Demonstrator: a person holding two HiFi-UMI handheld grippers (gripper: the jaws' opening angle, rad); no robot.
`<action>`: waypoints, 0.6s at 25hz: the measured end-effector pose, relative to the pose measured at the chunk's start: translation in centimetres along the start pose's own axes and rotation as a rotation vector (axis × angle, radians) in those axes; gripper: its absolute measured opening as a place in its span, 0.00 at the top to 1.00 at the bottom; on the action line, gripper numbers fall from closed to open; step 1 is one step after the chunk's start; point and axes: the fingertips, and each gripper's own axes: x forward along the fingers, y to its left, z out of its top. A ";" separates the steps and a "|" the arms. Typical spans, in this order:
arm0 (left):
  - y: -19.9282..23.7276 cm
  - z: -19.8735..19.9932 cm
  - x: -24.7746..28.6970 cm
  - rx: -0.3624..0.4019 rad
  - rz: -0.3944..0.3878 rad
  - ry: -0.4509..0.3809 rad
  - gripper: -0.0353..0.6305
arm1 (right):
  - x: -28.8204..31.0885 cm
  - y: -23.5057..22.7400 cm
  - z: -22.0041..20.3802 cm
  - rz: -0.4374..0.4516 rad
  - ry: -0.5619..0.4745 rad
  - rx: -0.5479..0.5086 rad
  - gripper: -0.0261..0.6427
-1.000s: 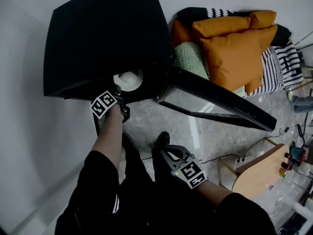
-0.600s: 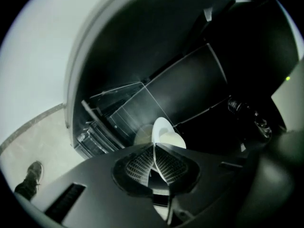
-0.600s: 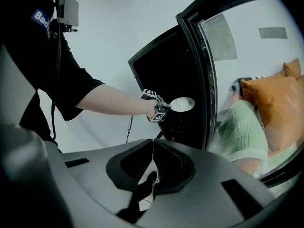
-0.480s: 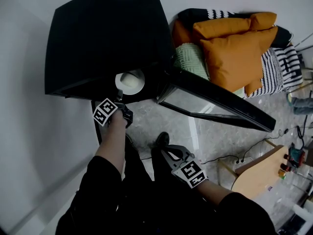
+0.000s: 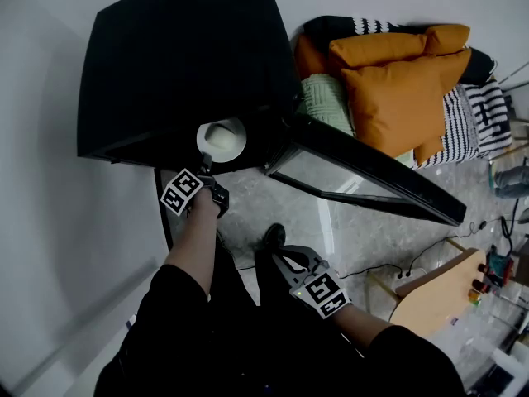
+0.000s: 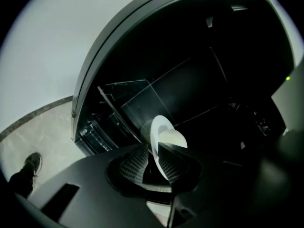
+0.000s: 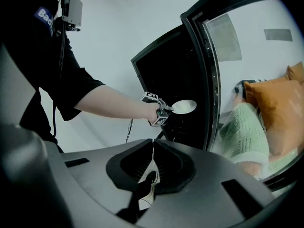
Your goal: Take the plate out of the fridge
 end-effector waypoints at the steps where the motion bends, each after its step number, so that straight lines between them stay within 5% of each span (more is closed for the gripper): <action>1: 0.0 -0.1 0.0 -0.010 -0.002 0.000 0.86 | 0.0 0.1 0.0 0.001 0.001 0.000 0.94; 15: -0.2 -1.2 0.4 -0.030 -0.039 0.022 0.82 | 0.1 -0.5 -0.7 -0.012 0.015 0.015 0.94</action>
